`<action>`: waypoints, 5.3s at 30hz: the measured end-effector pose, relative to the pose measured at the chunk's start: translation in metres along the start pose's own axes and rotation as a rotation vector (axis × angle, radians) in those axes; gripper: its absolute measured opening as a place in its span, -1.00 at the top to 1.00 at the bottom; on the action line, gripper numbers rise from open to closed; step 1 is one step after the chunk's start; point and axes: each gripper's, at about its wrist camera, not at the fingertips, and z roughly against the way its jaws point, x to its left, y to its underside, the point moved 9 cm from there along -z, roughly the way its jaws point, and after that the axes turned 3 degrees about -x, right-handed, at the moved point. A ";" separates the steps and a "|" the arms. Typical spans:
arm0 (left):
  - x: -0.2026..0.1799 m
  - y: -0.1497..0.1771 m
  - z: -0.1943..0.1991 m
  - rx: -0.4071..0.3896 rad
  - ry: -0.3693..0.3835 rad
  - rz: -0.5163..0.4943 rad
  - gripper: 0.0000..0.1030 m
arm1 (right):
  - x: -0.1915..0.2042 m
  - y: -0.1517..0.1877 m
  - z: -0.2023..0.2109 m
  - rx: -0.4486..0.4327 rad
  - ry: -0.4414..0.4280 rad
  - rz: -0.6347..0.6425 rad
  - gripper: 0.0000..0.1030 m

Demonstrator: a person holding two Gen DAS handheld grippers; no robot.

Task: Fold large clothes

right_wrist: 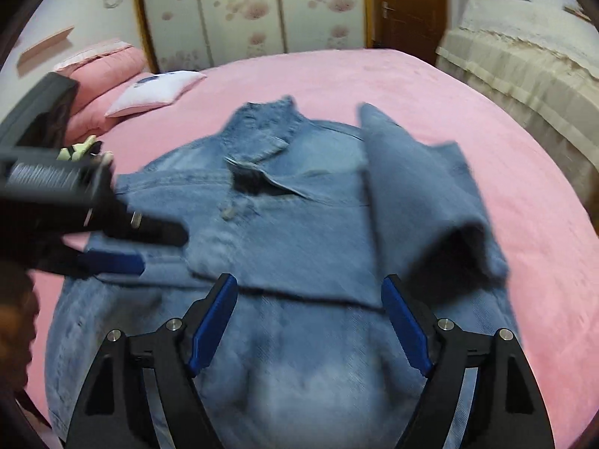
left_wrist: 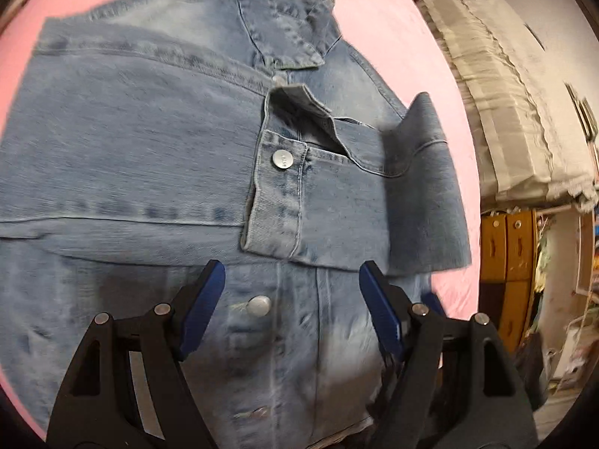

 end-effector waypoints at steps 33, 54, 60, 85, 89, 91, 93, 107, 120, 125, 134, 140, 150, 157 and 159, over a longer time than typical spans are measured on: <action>-0.156 -0.122 0.083 -0.550 -0.243 -0.095 0.89 | -0.252 0.059 -0.021 0.272 0.113 -0.078 0.07; 0.075 -0.039 0.045 -0.383 -0.847 0.092 0.75 | -0.262 0.075 -0.005 0.401 0.074 -0.061 0.36; 0.044 -0.049 0.083 -0.447 -0.675 0.155 0.48 | -0.254 0.042 0.037 0.212 0.105 -0.208 0.38; 0.069 -0.008 -0.002 -0.172 -0.510 0.395 0.99 | -0.286 0.065 0.008 0.278 0.034 -0.258 1.00; 0.035 -0.005 -0.013 -0.129 -0.608 0.301 0.99 | -0.271 0.043 0.004 0.217 0.045 -0.183 1.00; -0.001 -0.005 -0.030 -0.119 -0.444 0.287 0.99 | -0.244 0.035 -0.004 0.218 -0.099 -0.222 1.00; -0.030 -0.005 -0.048 -0.095 -0.291 0.280 0.99 | -0.202 0.039 -0.020 0.314 -0.270 -0.201 1.00; -0.024 -0.129 -0.079 -0.282 -0.257 0.235 0.99 | -0.143 -0.041 -0.139 0.342 -0.502 -0.192 1.00; 0.088 -0.145 -0.020 -0.358 -0.501 0.278 0.99 | -0.328 -0.099 -0.149 0.142 -0.127 -0.311 1.00; 0.082 -0.138 -0.026 -0.364 -0.499 0.296 0.99 | -0.322 -0.090 -0.138 0.168 -0.048 -0.338 1.00; 0.070 -0.069 -0.001 -0.406 -0.353 0.257 0.99 | -0.268 -0.022 -0.066 0.226 -0.092 -0.376 0.91; 0.073 0.003 0.014 -0.288 -0.304 0.267 0.98 | -0.217 0.057 -0.004 0.295 -0.081 -0.416 0.04; 0.076 0.094 0.058 -0.103 -0.398 0.108 0.98 | -0.088 0.152 0.078 0.394 -0.069 -0.314 -0.59; 0.070 0.131 0.093 -0.047 -0.439 -0.019 0.91 | -0.013 0.172 0.124 0.360 -0.057 -0.210 -0.67; 0.073 0.142 0.102 -0.039 -0.448 -0.028 0.87 | 0.011 0.174 0.136 0.350 -0.061 -0.170 -0.68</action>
